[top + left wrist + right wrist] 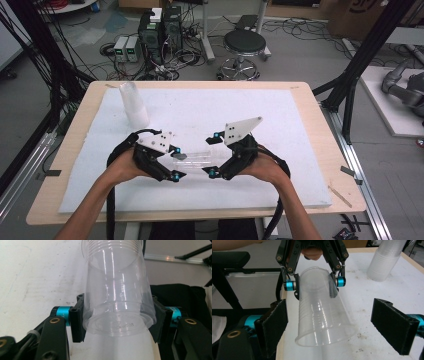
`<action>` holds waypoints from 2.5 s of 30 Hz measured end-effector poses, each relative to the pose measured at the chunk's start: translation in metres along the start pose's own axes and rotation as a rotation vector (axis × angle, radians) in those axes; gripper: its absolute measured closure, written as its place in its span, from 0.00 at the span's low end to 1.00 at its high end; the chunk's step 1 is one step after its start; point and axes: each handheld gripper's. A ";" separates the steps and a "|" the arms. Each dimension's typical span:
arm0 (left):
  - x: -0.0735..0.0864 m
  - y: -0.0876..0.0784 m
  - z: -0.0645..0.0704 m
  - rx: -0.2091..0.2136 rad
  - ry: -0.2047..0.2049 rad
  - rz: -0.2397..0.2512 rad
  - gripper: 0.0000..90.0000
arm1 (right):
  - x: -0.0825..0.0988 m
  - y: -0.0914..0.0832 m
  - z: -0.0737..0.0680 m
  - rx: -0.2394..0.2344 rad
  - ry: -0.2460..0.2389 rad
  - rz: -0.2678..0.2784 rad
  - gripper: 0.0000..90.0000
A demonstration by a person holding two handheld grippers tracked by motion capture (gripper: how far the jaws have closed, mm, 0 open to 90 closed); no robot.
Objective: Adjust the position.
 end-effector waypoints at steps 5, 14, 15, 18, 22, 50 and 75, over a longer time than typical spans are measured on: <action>0.011 0.002 0.003 -0.015 -0.009 0.090 0.46 | 0.008 -0.004 0.001 -0.009 0.038 0.071 0.16; 0.029 0.003 0.007 -0.067 -0.045 0.351 0.46 | 0.023 -0.015 0.005 -0.019 0.074 0.215 0.16; 0.030 0.003 0.007 -0.072 -0.043 0.363 0.46 | 0.024 -0.015 0.006 -0.018 0.073 0.232 0.16; 0.031 0.004 0.009 -0.084 -0.041 0.407 0.46 | 0.028 -0.015 0.007 -0.023 0.083 0.261 0.16; 0.031 0.005 0.012 -0.104 -0.044 0.448 0.46 | 0.033 -0.014 0.008 -0.040 0.091 0.295 0.16; 0.026 0.009 0.015 -0.122 -0.017 0.509 0.46 | 0.033 0.014 0.005 -0.104 0.091 0.302 0.16; 0.023 0.016 0.017 -0.107 0.002 0.498 0.39 | 0.029 0.020 0.002 -0.175 0.053 0.317 0.35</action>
Point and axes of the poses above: each handheld gripper's, and its own axes: y roughly forward along the jaws, x roughly out of its underside, z roughly to its right, and after that the axes turned 13 degrees about y, right-handed
